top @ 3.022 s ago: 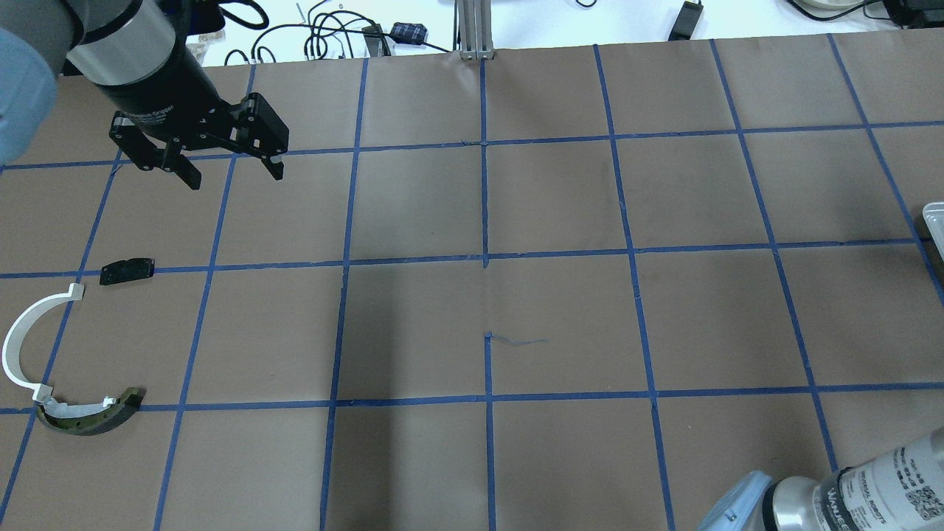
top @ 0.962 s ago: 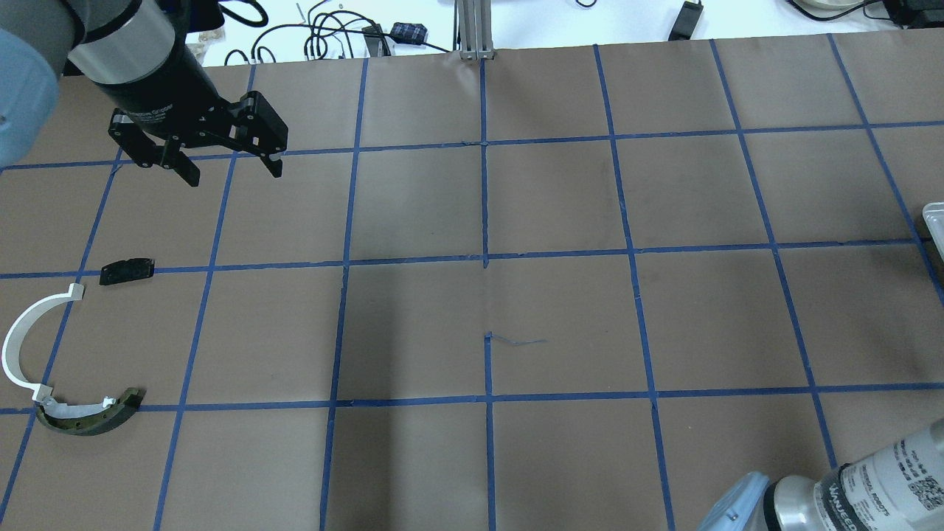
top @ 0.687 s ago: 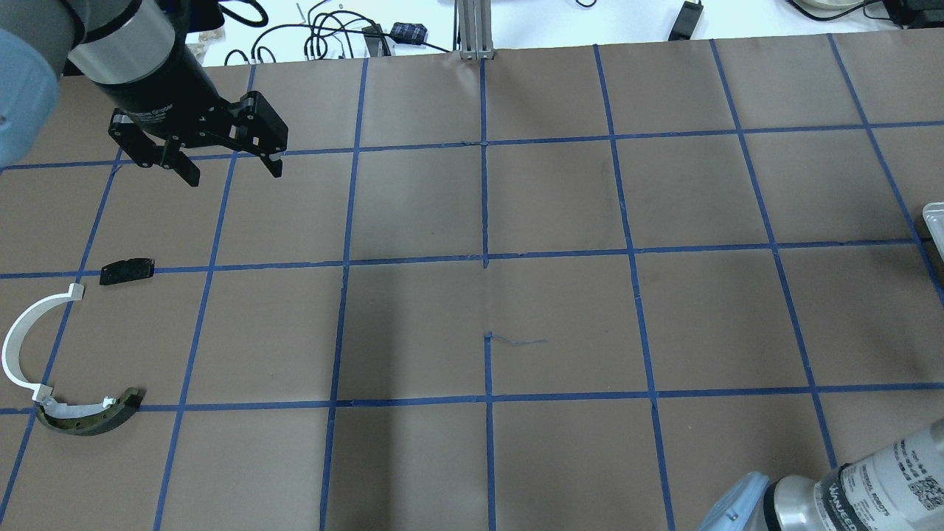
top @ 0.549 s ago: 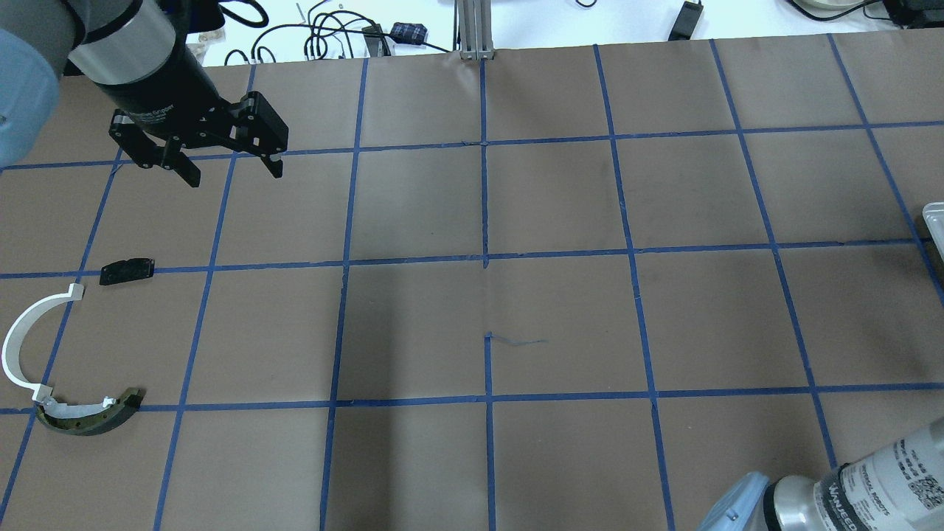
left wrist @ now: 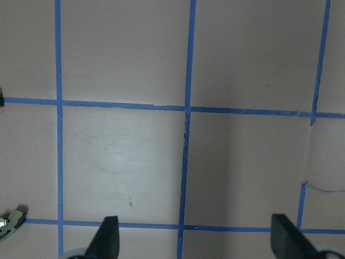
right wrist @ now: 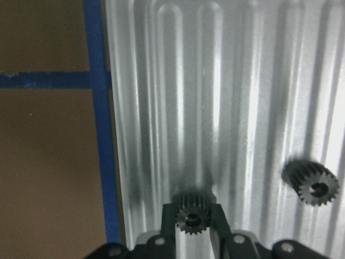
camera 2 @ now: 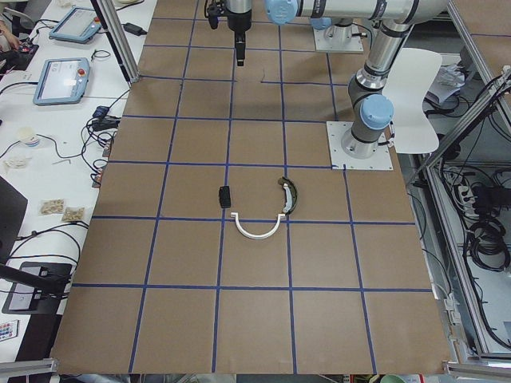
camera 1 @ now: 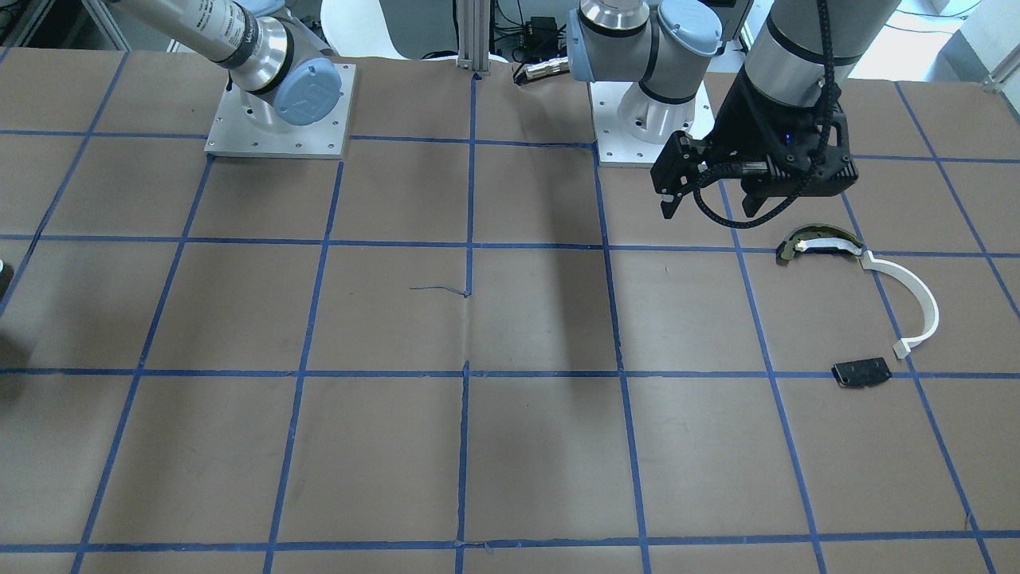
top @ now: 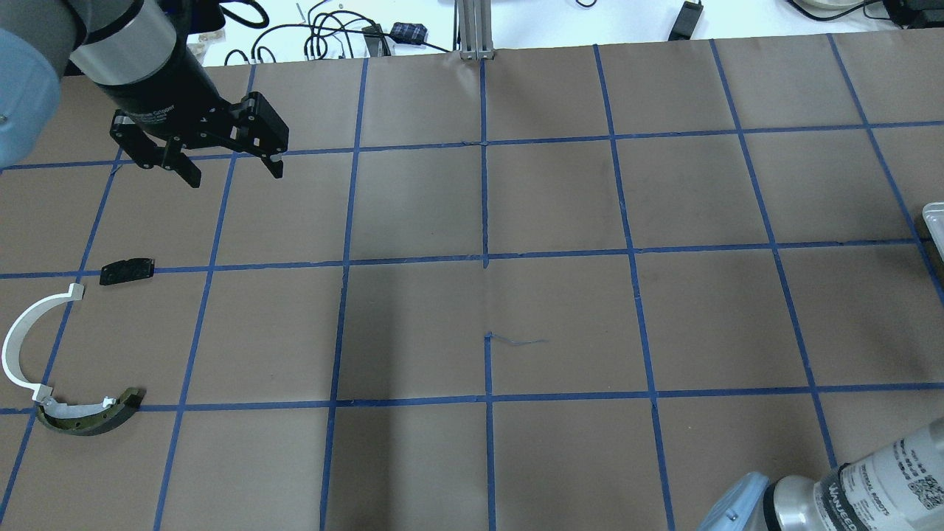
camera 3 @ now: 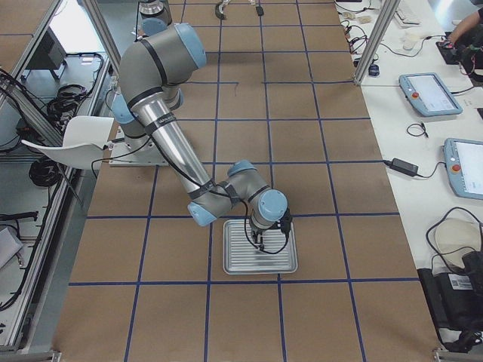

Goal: Place bearing gear from tray to pile

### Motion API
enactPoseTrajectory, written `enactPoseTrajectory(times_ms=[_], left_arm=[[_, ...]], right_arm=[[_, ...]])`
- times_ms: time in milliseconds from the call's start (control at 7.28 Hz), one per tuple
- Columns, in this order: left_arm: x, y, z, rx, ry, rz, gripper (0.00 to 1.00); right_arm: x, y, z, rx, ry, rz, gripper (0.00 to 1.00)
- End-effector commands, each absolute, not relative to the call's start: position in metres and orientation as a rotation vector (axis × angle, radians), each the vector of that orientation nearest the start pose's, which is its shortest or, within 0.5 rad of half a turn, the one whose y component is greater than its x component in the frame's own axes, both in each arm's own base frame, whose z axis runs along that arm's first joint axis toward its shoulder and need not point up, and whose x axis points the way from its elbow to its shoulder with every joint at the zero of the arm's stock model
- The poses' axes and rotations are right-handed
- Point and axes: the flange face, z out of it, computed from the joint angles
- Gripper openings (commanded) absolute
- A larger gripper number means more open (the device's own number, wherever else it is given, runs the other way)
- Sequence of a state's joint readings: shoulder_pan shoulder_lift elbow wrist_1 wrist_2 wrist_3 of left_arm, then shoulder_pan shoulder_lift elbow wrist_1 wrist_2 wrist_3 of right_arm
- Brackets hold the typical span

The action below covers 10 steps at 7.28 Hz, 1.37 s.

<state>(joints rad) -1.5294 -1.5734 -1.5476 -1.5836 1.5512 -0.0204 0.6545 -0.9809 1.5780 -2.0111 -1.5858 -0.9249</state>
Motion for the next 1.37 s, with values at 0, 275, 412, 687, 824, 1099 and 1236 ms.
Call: enactPoseTrajectory(times_ms=[0,275,412,687,824,1099,1236], left_arm=[[-0.115,-0.499,0.497,-0.094,3.158,-0.015,1.00],[-0.115,-0.499,0.497,-0.094,3.158,-0.015,1.00],[-0.115,-0.499,0.497,-0.094,3.160,-0.013,1.00],[-0.115,-0.499,0.497,-0.094,3.160,-0.012,1.00],[-0.115,-0.499,0.497,-0.094,3.160,-0.012,1.00],[-0.115,-0.499,0.497,-0.094,3.160,-0.012,1.00],[-0.115,-0.499,0.497,-0.092,3.160,-0.015,1.00]], right_arm=[[-0.419,-0.506,0.193,-0.029,3.035,0.149,0.00],[-0.353,-0.534,0.272,-0.025,3.100,0.100,0.00],[-0.291,-0.561,0.279,0.048,3.077,0.145,0.00],[-0.116,-0.608,0.306,0.283,2.996,0.101,0.00],[-0.020,-0.621,0.306,0.426,2.907,0.113,0.00],[0.178,-0.607,0.300,0.631,2.861,0.149,0.00],[0.256,-0.593,0.286,0.707,2.845,0.125,0.00]])
